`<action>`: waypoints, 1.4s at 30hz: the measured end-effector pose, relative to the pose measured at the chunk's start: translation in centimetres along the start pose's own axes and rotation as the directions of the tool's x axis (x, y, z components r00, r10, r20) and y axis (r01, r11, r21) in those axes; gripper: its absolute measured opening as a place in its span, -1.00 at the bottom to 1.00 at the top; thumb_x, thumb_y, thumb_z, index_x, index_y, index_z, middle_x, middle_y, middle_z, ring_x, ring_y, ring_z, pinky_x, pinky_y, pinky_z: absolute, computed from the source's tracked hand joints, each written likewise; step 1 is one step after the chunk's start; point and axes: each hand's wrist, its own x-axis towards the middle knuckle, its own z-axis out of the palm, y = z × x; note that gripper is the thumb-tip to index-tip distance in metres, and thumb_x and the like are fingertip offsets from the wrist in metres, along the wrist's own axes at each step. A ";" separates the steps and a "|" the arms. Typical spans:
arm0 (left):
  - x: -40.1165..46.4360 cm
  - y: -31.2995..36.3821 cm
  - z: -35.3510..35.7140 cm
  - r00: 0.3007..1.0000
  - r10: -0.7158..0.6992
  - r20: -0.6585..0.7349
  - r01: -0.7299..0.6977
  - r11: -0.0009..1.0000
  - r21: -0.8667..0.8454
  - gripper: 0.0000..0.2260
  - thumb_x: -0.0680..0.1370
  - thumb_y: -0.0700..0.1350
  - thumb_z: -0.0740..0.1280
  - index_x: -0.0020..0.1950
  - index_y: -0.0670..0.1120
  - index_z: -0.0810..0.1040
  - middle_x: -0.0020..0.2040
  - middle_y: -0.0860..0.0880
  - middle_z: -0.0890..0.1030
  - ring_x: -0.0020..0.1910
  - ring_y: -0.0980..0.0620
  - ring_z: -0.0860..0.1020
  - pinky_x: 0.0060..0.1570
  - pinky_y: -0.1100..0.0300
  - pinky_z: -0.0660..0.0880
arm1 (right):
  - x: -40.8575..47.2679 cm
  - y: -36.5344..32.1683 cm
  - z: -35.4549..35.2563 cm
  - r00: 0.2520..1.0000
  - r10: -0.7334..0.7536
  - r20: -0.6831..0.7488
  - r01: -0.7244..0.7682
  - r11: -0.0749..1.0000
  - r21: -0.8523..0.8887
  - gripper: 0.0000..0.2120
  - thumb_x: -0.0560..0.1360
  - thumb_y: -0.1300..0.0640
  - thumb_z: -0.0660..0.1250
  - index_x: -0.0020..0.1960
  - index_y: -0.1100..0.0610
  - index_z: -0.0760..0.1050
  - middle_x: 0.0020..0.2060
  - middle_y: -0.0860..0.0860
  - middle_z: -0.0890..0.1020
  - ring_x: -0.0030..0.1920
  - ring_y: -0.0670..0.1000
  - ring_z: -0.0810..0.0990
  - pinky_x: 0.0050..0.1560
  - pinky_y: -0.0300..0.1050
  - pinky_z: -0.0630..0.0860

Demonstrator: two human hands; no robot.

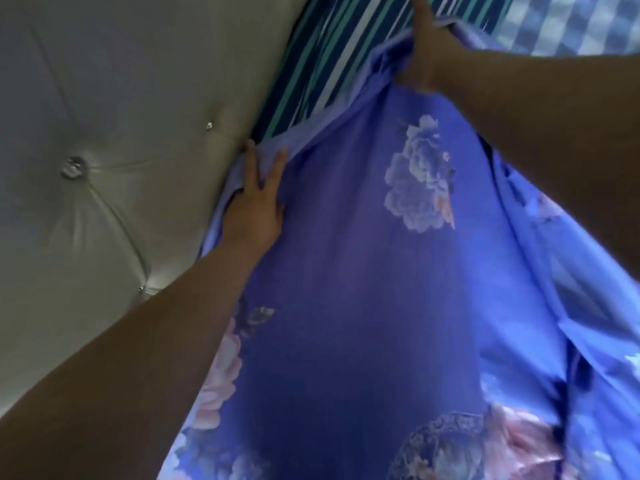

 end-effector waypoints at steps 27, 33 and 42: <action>-4.9 1.3 4.8 0.986 0.060 0.156 -0.098 0.963 0.252 -0.37 0.49 0.21 0.31 0.51 0.09 0.22 0.57 0.01 0.08 0.51 -0.23 0.11 0.28 -0.46 0.15 | 3.6 -7.3 7.2 0.698 0.415 0.584 -0.651 0.026 0.759 -0.83 0.52 0.14 0.33 -0.23 0.16 0.55 -0.56 0.03 0.55 -0.61 -0.02 0.51 -0.59 -0.24 0.46; -1.7 -1.4 3.8 0.915 -0.110 0.388 0.014 0.970 0.244 -0.12 0.42 0.35 0.28 0.53 0.19 -0.21 0.55 0.07 -0.28 0.53 -0.23 -0.18 0.36 -0.36 0.03 | 0.5 -9.4 8.8 0.917 0.079 0.391 -0.391 0.366 0.844 -0.45 0.40 -0.11 0.38 0.33 0.02 0.37 0.03 -0.04 0.57 0.07 -0.01 0.53 -0.01 -0.10 0.45; -3.3 -0.7 4.6 0.980 -0.114 0.161 0.072 0.967 0.246 -0.44 0.62 0.06 0.14 0.56 -0.04 0.05 0.55 -0.17 0.08 0.52 -0.17 0.10 0.43 -0.07 0.14 | -25.9 -1.6 24.4 0.804 -0.581 0.129 0.575 0.814 0.085 -0.31 0.40 -0.14 0.33 0.46 0.06 0.25 0.38 0.11 0.36 0.39 0.18 0.32 0.30 0.30 0.34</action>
